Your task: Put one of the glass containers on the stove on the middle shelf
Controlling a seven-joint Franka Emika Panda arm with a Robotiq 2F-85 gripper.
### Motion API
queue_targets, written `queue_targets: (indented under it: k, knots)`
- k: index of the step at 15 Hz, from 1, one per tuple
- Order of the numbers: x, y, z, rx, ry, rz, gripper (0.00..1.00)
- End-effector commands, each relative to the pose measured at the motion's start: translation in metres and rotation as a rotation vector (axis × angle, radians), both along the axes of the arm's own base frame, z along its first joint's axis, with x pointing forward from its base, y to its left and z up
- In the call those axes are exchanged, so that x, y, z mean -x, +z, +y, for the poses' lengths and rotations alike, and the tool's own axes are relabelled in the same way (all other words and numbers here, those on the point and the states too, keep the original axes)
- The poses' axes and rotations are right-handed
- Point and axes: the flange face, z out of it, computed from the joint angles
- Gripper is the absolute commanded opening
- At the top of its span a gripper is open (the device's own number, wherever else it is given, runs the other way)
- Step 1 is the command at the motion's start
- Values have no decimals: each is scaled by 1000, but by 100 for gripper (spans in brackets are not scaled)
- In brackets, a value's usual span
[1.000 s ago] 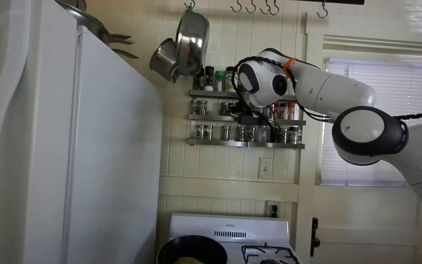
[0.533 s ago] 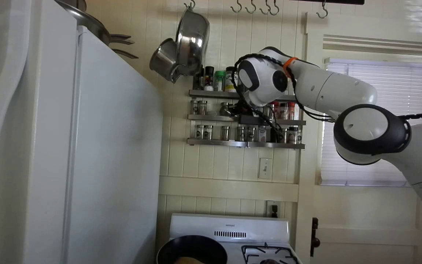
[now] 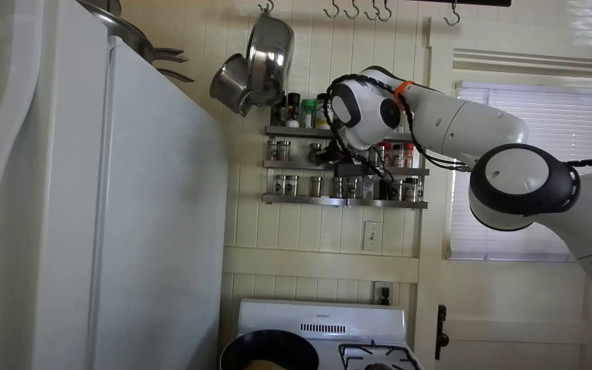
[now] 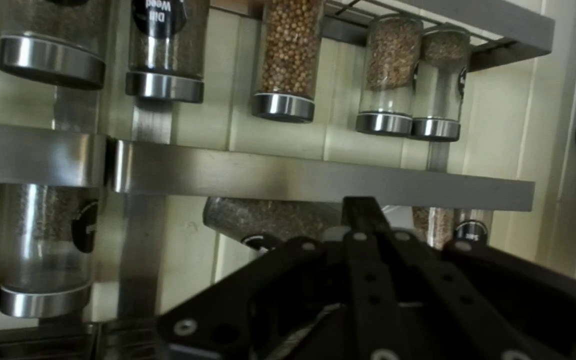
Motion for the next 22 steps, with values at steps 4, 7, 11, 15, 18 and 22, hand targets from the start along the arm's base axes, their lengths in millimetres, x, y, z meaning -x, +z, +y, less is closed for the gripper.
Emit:
queue_targets:
  k: [4, 7, 11, 15, 18, 22]
  knots:
    - [18, -5, 40, 280, 99, 58, 0]
    - [29, -7, 47, 394, 106, 72, 0]
    - [41, -9, 39, 547, 99, 84, 0]
    - [41, -16, 27, 689, 123, 70, 7]
    - [38, -9, 16, 810, 125, 38, 40]
    - [34, 4, 10, 948, 123, -4, 71]
